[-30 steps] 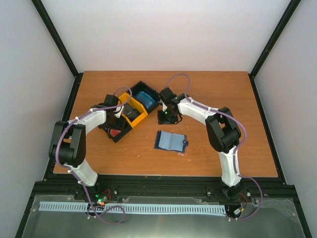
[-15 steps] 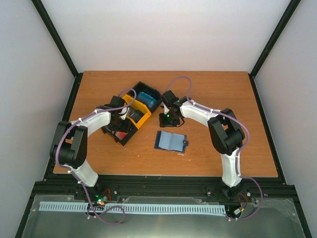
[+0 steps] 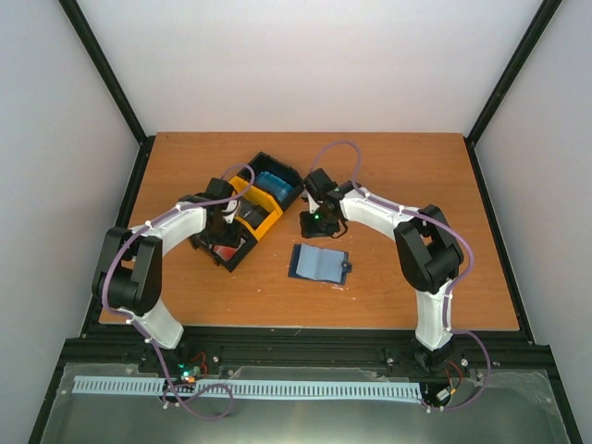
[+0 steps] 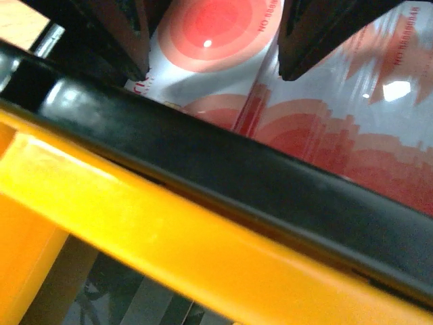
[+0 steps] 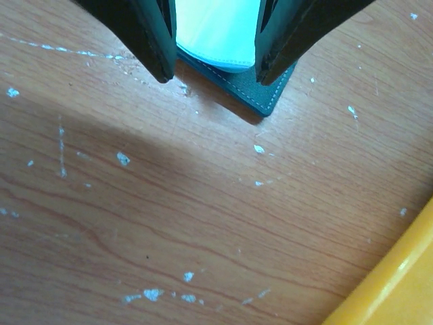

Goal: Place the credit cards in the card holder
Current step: Pick up the credit card from the storage box.

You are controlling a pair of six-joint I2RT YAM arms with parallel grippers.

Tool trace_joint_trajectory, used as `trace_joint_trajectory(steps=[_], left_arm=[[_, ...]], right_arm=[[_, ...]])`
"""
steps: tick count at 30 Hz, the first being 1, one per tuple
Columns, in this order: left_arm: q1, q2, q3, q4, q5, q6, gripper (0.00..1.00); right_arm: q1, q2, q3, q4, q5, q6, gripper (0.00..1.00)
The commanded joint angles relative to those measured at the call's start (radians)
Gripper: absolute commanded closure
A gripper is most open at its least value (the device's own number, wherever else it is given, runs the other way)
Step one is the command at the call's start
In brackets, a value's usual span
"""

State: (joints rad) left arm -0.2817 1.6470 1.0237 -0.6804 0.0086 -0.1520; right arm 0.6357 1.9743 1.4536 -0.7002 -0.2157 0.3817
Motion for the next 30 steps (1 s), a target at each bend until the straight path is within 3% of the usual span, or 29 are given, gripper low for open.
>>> trace_joint_trajectory(steps=[1, 7, 17, 22, 30], left_arm=[[-0.002, 0.02, 0.029, -0.033, 0.065, 0.027, 0.49], [-0.003, 0.036, 0.021, -0.033, 0.008, 0.013, 0.51], [-0.002, 0.058, 0.03, -0.023, 0.031, 0.044, 0.47], [-0.002, 0.04, 0.036, -0.041, 0.135, 0.061, 0.58], [-0.001, -0.026, 0.049, -0.088, 0.202, 0.052, 0.65]], right_arm=[[0.009, -0.039, -0.026, -0.005, 0.024, -0.008, 0.66], [0.009, -0.049, -0.045, -0.001, 0.026, 0.0, 0.66], [0.009, -0.056, -0.052, -0.002, 0.029, -0.003, 0.66], [0.009, -0.058, -0.052, -0.002, 0.033, -0.005, 0.66], [0.008, -0.054, -0.049, -0.004, 0.035, -0.01, 0.66]])
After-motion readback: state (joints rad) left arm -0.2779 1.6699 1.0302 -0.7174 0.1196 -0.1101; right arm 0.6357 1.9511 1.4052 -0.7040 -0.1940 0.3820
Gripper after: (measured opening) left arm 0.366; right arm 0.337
